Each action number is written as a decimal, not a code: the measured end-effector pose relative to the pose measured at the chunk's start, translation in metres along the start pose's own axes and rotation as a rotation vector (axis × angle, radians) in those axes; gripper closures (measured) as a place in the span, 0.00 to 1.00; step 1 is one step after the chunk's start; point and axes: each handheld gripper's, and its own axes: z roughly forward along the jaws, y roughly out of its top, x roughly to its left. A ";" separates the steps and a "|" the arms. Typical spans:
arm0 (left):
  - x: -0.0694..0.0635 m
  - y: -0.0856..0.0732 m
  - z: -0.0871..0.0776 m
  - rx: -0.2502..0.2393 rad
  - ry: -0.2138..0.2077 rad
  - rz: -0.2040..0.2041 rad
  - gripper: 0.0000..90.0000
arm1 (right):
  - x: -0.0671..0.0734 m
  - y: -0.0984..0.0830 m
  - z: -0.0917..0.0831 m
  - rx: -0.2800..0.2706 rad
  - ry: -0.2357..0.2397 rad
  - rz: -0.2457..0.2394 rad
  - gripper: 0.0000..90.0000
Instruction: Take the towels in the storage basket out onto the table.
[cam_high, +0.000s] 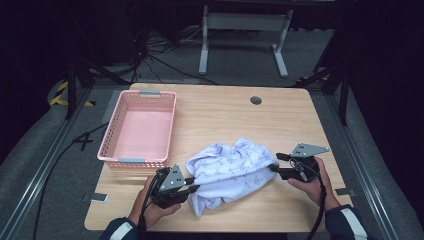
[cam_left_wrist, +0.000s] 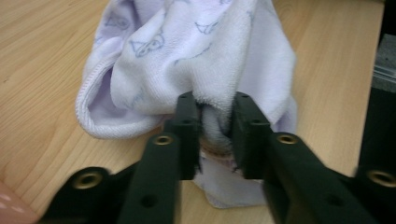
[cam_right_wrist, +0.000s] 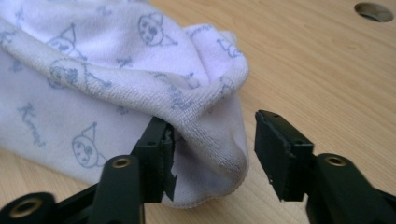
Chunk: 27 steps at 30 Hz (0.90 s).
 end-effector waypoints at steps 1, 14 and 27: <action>-0.001 0.001 0.002 0.010 0.017 0.001 0.87 | 0.003 0.002 -0.001 -0.011 -0.019 -0.015 0.50; 0.008 0.016 -0.006 -0.073 0.058 0.023 0.93 | 0.004 0.001 -0.002 -0.038 0.001 -0.015 0.45; 0.019 0.012 -0.052 -0.150 0.065 0.002 0.94 | -0.003 -0.002 0.026 0.006 0.069 0.020 0.36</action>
